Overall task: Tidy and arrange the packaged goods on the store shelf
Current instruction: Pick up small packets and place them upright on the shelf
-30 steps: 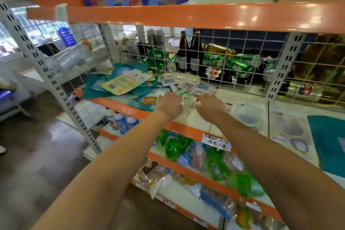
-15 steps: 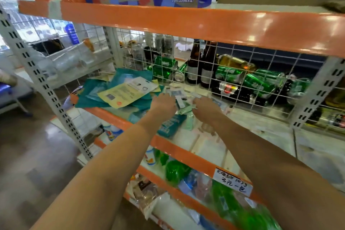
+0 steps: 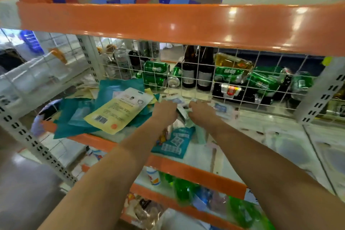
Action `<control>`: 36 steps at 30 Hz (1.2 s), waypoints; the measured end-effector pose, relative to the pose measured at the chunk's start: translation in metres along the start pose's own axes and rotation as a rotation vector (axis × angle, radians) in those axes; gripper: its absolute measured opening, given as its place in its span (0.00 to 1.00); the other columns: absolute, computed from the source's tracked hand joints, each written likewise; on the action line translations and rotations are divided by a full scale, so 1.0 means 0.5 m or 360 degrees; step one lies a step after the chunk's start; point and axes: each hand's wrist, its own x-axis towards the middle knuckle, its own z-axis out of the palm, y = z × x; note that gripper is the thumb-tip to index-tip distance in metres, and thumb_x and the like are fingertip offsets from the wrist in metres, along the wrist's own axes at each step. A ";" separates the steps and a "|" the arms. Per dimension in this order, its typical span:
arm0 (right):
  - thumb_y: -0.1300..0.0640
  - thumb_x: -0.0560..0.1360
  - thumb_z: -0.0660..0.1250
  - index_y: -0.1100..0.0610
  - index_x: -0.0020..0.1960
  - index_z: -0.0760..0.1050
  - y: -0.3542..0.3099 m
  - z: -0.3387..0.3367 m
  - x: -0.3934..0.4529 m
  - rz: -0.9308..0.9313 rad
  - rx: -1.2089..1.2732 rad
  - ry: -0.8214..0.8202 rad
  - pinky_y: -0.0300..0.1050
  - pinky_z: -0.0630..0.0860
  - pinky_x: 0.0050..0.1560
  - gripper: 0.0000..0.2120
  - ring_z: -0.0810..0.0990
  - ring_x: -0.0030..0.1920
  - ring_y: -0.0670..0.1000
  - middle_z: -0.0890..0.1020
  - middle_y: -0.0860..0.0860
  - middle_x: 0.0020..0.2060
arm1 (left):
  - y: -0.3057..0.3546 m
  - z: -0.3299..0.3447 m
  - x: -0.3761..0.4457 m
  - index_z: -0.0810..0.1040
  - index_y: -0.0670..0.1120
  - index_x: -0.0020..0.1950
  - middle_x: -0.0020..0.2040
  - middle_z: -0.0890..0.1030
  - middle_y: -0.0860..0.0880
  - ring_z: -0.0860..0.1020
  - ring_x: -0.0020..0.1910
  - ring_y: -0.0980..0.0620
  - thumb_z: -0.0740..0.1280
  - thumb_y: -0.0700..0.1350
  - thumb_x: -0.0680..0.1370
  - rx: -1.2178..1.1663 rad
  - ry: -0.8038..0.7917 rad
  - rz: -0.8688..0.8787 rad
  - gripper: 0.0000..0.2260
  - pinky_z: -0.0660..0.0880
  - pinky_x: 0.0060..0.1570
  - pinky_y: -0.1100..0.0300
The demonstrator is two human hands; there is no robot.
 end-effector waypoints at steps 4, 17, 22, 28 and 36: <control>0.53 0.79 0.57 0.56 0.68 0.67 -0.048 0.009 0.025 0.0160 -0.0037 -0.0045 0.53 0.72 0.61 0.18 0.71 0.65 0.57 0.72 0.56 0.64 | -0.046 0.006 0.018 0.72 0.46 0.66 0.64 0.74 0.44 0.71 0.65 0.44 0.57 0.48 0.81 0.0050 0.0012 0.0087 0.15 0.68 0.61 0.51; 0.55 0.78 0.62 0.59 0.68 0.67 -0.123 0.047 0.076 0.0491 -0.0149 -0.0054 0.51 0.69 0.64 0.20 0.69 0.67 0.58 0.71 0.58 0.66 | -0.135 0.033 0.054 0.73 0.45 0.64 0.63 0.74 0.43 0.70 0.64 0.43 0.57 0.50 0.81 0.0022 0.0044 0.0332 0.16 0.67 0.60 0.49; 0.57 0.77 0.64 0.61 0.68 0.68 -0.140 0.047 0.082 0.0701 -0.0044 -0.0077 0.53 0.71 0.65 0.21 0.71 0.66 0.59 0.72 0.59 0.65 | -0.155 0.044 0.060 0.72 0.46 0.67 0.65 0.73 0.44 0.69 0.64 0.43 0.58 0.51 0.80 0.0003 -0.0003 0.0381 0.17 0.67 0.60 0.48; 0.57 0.77 0.64 0.61 0.68 0.68 -0.153 0.037 0.086 0.0812 0.0000 -0.0136 0.54 0.70 0.66 0.21 0.71 0.66 0.59 0.72 0.59 0.65 | -0.165 0.042 0.064 0.72 0.45 0.65 0.63 0.74 0.43 0.70 0.63 0.42 0.59 0.51 0.80 -0.0017 0.0029 0.0438 0.16 0.67 0.60 0.48; 0.59 0.79 0.59 0.65 0.63 0.74 -0.152 0.012 0.076 0.0766 0.0431 -0.0044 0.50 0.70 0.62 0.16 0.73 0.64 0.61 0.76 0.62 0.62 | -0.163 0.030 0.062 0.73 0.44 0.63 0.62 0.75 0.41 0.71 0.63 0.42 0.60 0.48 0.79 0.0011 0.0108 0.0478 0.15 0.68 0.58 0.50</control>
